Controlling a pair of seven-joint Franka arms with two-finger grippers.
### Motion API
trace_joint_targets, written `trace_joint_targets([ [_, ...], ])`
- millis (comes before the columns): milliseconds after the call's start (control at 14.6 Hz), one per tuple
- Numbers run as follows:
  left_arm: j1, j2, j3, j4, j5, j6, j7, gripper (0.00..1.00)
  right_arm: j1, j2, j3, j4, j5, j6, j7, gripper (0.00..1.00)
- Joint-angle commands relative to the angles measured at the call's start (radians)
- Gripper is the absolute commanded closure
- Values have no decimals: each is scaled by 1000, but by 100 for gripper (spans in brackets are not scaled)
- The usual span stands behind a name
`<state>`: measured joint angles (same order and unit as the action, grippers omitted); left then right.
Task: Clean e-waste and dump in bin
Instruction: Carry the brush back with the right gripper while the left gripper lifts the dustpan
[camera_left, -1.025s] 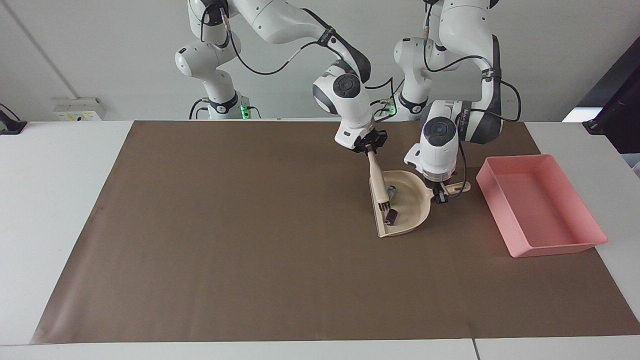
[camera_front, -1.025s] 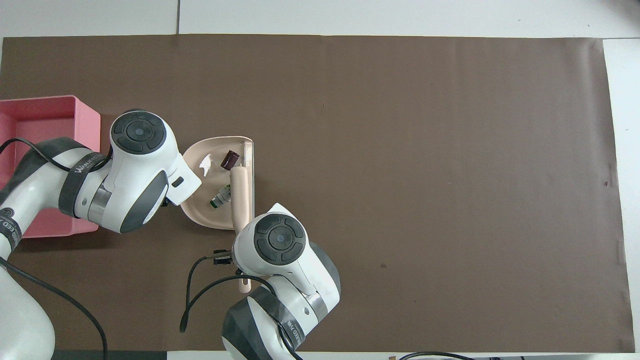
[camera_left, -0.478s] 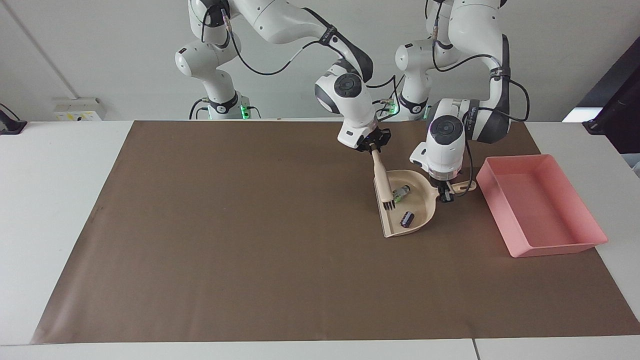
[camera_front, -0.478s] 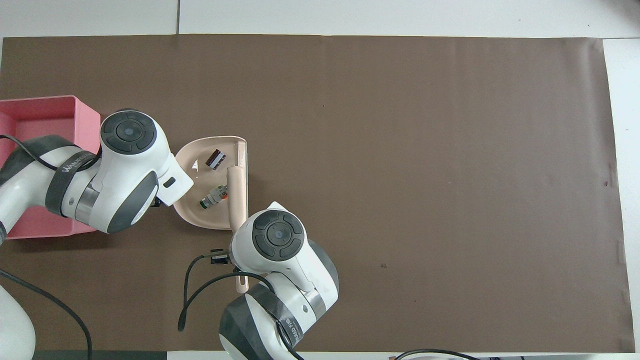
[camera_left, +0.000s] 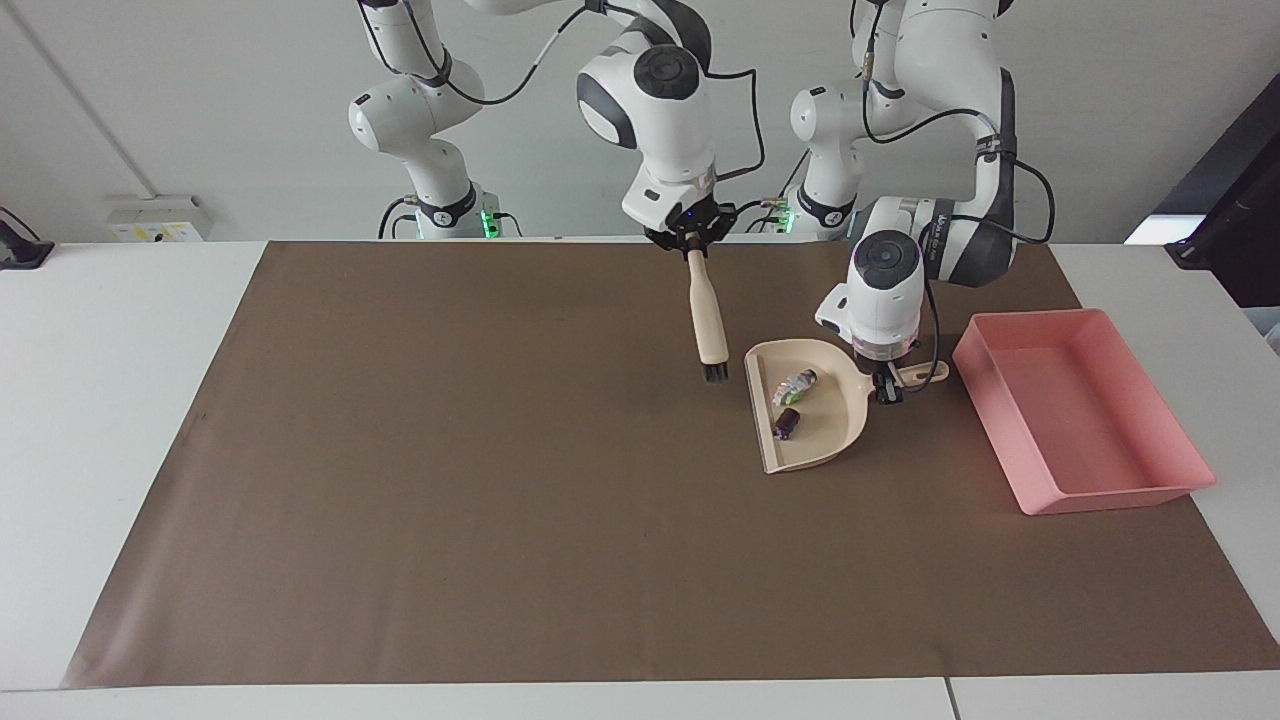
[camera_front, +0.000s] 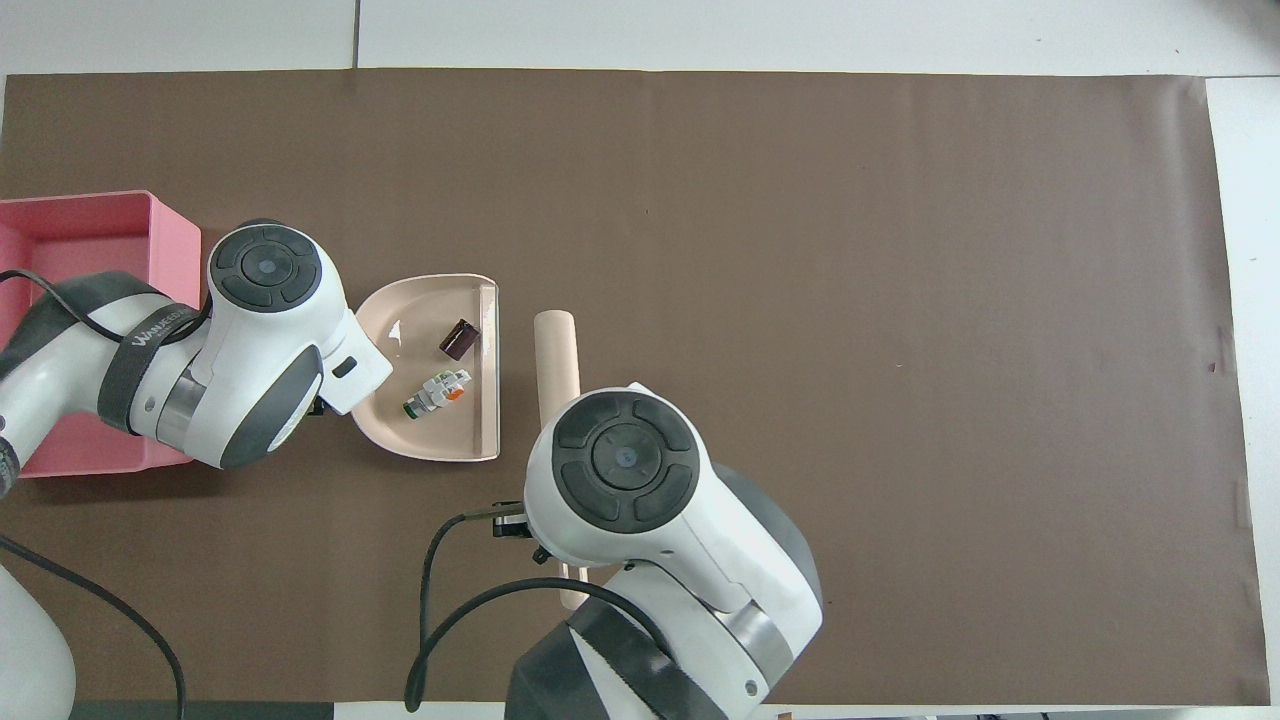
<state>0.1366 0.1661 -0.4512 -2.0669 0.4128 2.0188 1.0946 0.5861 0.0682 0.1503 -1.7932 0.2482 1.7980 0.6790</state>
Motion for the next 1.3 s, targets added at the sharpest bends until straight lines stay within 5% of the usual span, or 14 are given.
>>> trace_joint_targets([
  [0,6,-2,-12,-2,26,-8,-24,100,-147,-62,15,-73,-50,-84,-22,100],
  [410,53,-36,-18,-2,11,29,43,100,-446,-123,14,-236,-134,-79,-350,100],
  [615,58,-36,-18,-1,-89,67,103,100,-581,-149,14,-319,-216,-71,-560,100],
  [1230,225,-134,-9,14,-296,31,401,100,-839,-192,14,-552,-242,291,-805,100],
])
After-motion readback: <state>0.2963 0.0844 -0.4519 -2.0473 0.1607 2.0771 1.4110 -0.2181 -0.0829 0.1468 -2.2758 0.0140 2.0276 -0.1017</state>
